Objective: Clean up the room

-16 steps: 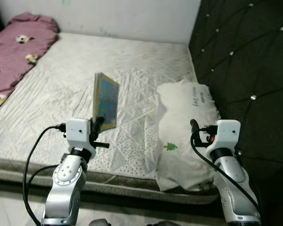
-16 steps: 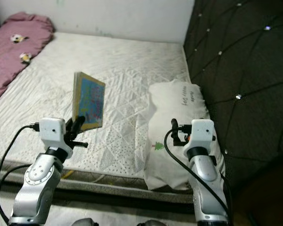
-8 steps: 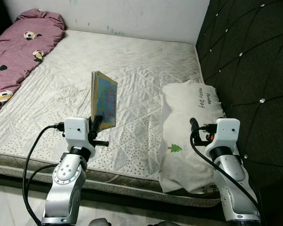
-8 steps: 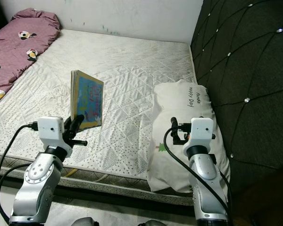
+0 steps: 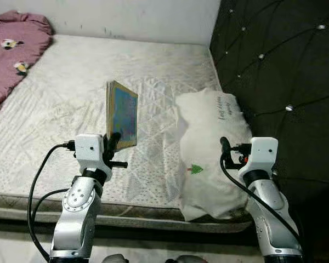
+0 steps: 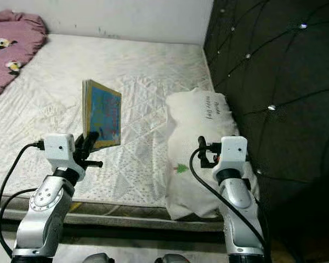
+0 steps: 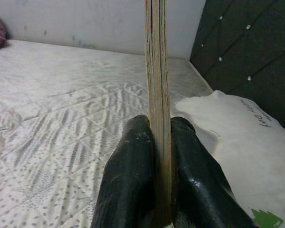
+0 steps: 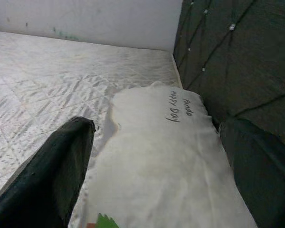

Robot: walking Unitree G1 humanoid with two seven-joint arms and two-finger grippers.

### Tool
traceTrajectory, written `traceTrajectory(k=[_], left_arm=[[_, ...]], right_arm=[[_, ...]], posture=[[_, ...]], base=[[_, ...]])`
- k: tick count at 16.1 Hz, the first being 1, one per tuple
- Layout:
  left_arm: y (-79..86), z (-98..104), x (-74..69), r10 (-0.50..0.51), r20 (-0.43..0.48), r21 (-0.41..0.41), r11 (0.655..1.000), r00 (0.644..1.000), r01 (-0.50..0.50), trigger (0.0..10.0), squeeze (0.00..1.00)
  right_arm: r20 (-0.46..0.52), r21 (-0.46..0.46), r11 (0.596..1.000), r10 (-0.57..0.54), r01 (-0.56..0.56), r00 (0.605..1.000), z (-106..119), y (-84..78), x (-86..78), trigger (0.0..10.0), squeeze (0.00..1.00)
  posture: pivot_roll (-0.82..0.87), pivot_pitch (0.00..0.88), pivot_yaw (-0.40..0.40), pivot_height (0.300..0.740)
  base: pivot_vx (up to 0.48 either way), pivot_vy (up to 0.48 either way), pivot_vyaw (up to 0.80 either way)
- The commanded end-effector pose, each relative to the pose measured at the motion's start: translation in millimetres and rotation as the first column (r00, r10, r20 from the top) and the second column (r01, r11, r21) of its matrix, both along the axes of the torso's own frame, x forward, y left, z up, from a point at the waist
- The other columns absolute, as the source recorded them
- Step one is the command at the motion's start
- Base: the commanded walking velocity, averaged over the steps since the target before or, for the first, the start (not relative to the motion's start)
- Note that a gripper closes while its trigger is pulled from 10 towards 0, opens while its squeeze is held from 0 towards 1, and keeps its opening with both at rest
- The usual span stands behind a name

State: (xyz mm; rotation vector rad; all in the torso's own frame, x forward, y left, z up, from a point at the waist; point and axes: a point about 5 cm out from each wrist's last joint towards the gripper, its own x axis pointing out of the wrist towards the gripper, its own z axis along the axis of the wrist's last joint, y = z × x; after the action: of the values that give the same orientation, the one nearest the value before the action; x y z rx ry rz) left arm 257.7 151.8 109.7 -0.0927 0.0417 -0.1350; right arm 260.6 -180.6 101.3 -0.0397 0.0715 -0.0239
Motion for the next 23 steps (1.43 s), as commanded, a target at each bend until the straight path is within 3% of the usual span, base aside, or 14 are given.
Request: traceTrajectory(k=[1, 6, 23], left_arm=[[0.8, 7.4, 2.0, -0.003, 0.03, -0.012, 1.0, 1.0, 0.003, 10.0, 0.0], [0.7, 8.3, 2.4, -0.003, 0.038, -0.02, 1.0, 0.999, 0.003, 10.0, 0.0], [-3.1, 12.1, -0.2, -0.061, 0.063, -0.04, 0.997, 0.996, 0.064, 10.0, 0.0]], right_arm=[[-0.001, 0.002, 1.0, -0.01, 0.01, 1.0, 1.4, -1.3, 1.0, 10.0, 0.0], [0.0, -0.004, 1.0, -0.003, 0.003, 1.0, 1.5, -1.1, 1.6, 10.0, 0.0], [-0.001, -0.012, 1.0, 0.006, -0.006, 1.0, 1.7, -0.6, 2.9, 10.0, 0.0]], posture=[[-0.03, 0.0, -0.047, 0.74], [-0.03, 0.0, -0.05, 0.74], [-0.03, 0.0, -0.056, 0.74]], base=[[0.0, 0.48, 0.0], [0.0, 0.48, 0.0], [0.0, 0.0, -0.07]])
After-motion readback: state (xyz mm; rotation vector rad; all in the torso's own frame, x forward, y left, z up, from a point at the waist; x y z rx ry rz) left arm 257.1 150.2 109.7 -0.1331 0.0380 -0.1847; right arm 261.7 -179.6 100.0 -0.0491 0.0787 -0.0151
